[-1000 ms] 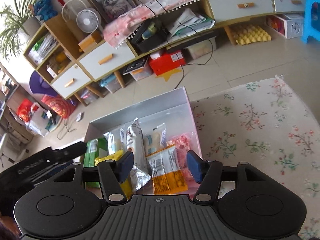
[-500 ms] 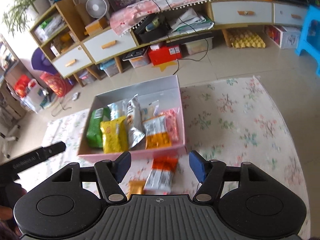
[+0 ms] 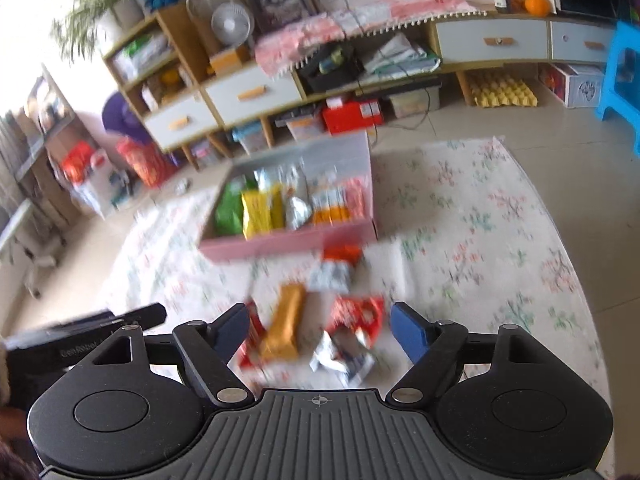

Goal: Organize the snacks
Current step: 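Move both tools back over the remaining snack pile, then grasp the brown square pastry with the left tool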

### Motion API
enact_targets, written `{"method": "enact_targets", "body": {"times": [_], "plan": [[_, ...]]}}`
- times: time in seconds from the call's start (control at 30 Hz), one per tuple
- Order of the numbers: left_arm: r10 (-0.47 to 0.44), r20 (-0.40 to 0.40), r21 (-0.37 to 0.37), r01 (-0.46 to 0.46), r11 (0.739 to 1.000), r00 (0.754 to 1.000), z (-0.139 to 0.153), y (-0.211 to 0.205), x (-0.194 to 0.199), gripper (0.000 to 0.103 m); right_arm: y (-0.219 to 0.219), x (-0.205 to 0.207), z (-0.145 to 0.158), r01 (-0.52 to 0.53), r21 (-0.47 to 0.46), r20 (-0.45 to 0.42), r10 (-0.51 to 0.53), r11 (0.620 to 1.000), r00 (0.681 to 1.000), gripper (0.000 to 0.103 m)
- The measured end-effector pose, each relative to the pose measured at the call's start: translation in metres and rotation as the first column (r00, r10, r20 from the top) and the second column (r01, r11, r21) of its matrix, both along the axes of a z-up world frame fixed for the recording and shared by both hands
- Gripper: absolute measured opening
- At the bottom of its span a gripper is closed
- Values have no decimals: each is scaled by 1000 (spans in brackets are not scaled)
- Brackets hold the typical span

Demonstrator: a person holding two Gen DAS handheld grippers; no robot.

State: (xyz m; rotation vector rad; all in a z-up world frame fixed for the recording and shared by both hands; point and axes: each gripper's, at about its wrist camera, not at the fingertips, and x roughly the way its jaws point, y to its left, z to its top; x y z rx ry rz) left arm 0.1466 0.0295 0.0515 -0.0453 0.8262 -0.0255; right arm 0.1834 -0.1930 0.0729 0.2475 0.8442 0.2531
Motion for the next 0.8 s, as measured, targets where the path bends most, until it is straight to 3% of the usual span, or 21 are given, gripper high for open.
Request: {"method": "enact_targets", "body": {"times": [0.1,0.3,0.43,0.53,0.8], "plan": [[-11,-60,0,11,1000,998,-10,-3,5,95,3,0,-8,-13,-34,-18,13,999,1000,79],[-100,-154,-72,90,993,983,-31,-20,9,95,-2,1,-14,28,-30,-30,-29,999,999,79],[-100,-236,-87,81,993,967,-54,-25,10,91,-1,3,-17,28,-43,-40,-30,999,999,79],[-92,-248,-43,84,996,964,-62,-30,11,91,0,4,-19,24,-41,-51,-26,999,998,79],[-103,-234,-11,103,995,967,-66,-36,8,91,2,4,-21,18,-51,-61,-21,999,998,81]]}}
